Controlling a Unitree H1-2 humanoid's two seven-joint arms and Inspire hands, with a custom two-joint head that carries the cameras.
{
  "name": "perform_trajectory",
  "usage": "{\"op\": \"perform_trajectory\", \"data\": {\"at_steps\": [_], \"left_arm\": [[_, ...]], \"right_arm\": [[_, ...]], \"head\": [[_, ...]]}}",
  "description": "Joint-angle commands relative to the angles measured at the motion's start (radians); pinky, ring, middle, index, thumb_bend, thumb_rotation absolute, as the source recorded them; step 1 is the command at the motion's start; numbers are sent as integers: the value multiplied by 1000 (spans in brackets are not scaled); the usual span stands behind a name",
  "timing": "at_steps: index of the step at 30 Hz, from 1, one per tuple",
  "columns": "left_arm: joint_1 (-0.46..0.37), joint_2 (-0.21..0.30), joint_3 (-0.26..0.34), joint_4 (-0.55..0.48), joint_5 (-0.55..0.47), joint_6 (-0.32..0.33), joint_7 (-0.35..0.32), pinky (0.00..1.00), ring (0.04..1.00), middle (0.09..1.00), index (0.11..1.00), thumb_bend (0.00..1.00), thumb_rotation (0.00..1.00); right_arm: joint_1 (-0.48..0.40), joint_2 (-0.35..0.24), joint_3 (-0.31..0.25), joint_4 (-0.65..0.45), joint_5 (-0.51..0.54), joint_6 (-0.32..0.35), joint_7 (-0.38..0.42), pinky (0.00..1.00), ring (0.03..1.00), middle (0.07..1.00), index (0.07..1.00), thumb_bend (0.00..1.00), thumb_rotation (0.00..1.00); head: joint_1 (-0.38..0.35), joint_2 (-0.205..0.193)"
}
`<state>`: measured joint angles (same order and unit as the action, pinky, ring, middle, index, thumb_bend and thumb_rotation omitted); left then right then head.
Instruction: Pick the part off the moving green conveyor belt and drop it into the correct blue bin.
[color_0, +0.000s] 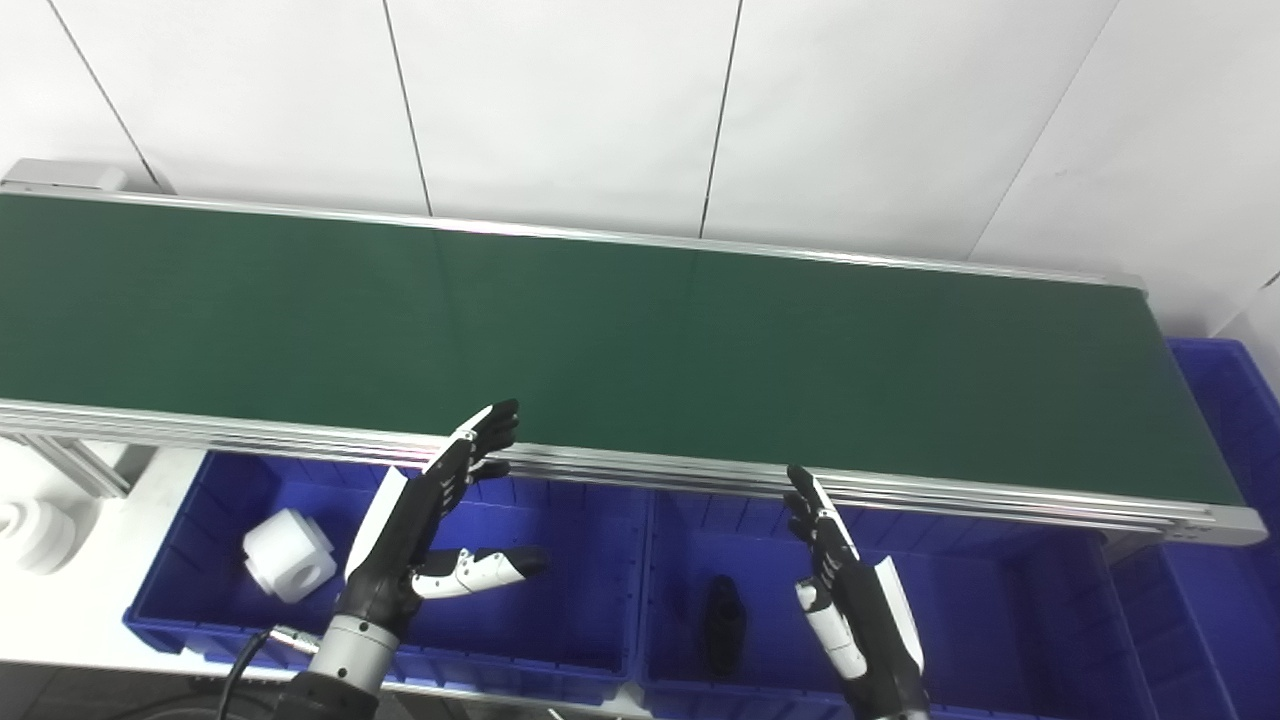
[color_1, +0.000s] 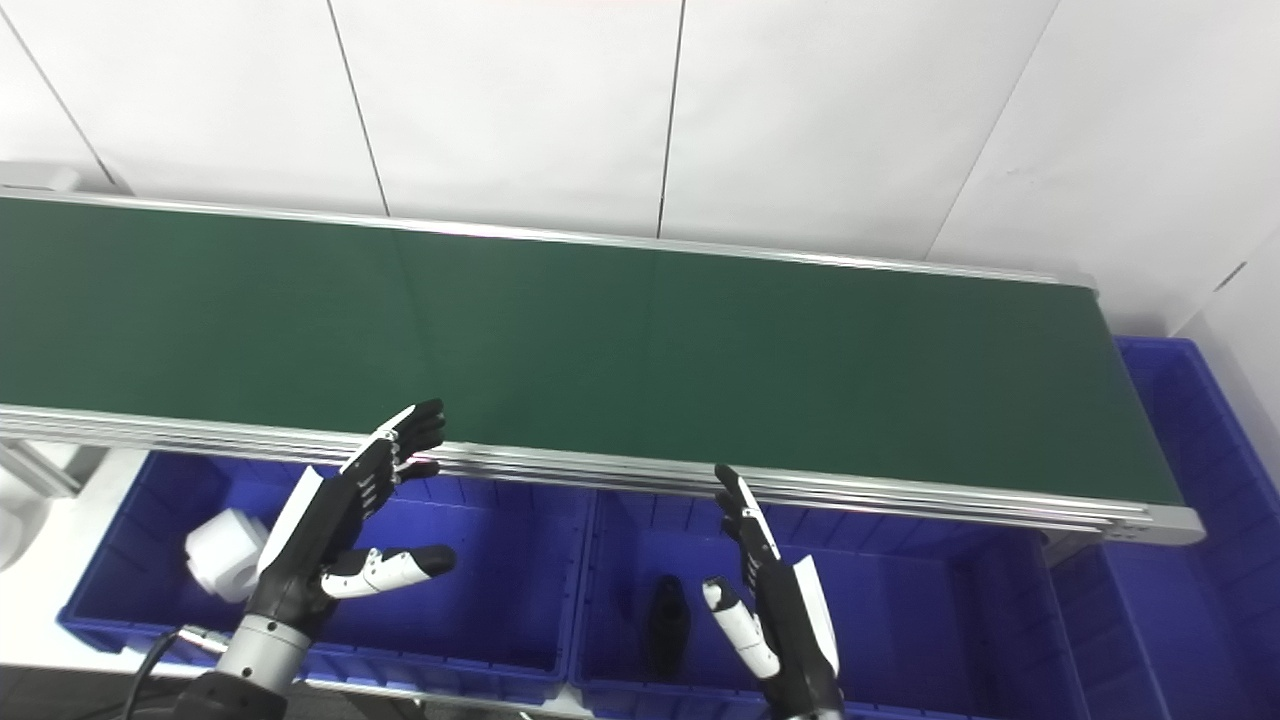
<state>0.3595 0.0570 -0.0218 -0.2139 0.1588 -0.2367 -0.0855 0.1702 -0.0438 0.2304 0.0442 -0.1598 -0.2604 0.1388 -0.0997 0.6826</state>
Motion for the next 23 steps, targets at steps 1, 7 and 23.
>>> {"op": "perform_trajectory", "data": {"at_steps": [1,7,23], "left_arm": [[1,2,-1,6,-2,-69,25,805,873,886,887,798,561],[6,-10,3,50,-24,-118,48,822,898,925,911,788,567],[22,-35,4,67,-51,-113,66,909,979,1000,978,782,640]], "right_arm": [[-7,8,0,-2,9,-23,-8,962,968,982,958,854,920],[-6,7,1,29,13,-50,-9,970,961,981,960,852,920],[4,2,-5,41,21,-64,-19,978,965,982,959,852,911]], "head": [[2,-13],[4,-40],[20,-50]]}}
